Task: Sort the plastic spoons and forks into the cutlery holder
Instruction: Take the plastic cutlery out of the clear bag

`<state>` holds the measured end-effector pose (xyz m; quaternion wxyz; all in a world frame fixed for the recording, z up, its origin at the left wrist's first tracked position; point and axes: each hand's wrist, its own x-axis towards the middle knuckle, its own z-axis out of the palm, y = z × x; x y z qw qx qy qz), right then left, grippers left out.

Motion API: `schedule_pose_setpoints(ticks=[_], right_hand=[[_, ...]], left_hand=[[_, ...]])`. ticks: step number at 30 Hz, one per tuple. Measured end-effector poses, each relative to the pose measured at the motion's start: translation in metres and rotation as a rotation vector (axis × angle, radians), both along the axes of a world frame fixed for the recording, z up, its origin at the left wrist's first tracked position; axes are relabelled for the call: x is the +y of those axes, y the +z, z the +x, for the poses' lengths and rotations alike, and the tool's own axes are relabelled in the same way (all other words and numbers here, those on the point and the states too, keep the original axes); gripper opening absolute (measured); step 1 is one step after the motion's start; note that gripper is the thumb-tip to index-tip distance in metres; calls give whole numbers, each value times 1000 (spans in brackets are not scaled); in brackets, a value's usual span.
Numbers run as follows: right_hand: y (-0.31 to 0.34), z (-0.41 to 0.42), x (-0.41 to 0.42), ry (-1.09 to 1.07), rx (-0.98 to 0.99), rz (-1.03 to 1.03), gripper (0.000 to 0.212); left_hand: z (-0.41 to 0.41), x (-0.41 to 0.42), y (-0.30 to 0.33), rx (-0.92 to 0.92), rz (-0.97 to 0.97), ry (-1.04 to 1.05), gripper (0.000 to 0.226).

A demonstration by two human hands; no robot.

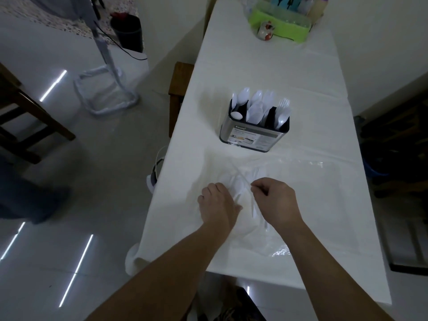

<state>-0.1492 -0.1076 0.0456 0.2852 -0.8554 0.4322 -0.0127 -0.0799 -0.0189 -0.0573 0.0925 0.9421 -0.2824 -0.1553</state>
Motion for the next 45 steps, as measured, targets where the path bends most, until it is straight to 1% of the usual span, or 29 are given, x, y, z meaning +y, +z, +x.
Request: schedule_pose_setpoints(ticks=[3, 9, 12, 14, 18, 23, 25, 27, 29, 31, 36, 39, 41, 45], right_hand=[[-2, 1, 1, 2, -12, 1, 15], [-2, 2, -1, 17, -14, -16, 14], [-2, 2, -2, 8, -6, 1, 14], [-2, 3, -2, 5, -8, 14, 14], [-3, 5, -3, -1, 1, 17, 14], [-7, 8, -3, -15, 8, 17, 14], [-9, 9, -5, -21, 9, 14, 12], [-11, 9, -7, -23, 13, 10, 12], [-13, 10, -10, -31, 16, 8, 12], [-13, 11, -12, -32, 20, 5, 12], [-11, 10, -13, -14, 39, -12, 13], [-8, 6, -12, 1, 40, -29, 13], [-6, 3, -12, 14, 51, -48, 14], [-3, -2, -12, 9, 41, -45, 13]], left_hand=[[4, 1, -2, -6, -10, 44, 68], [12, -3, -5, -37, 18, 70, 38], [14, -3, -13, -90, 14, 21, 21], [17, -2, -14, -105, 44, -10, 18], [21, -1, -15, -80, 78, -47, 19], [26, 6, -12, -31, 47, -111, 30], [27, 15, -8, -23, 50, -139, 25], [28, 31, -7, -16, 57, -163, 14], [28, 52, -12, 0, -11, -88, 16], [27, 71, -13, 51, -62, 39, 20], [34, 76, -12, 158, -86, 262, 28], [37, 67, -7, 142, -76, 282, 25], [35, 62, -6, 105, -52, 281, 28], [26, 60, -5, 65, 16, 261, 56]])
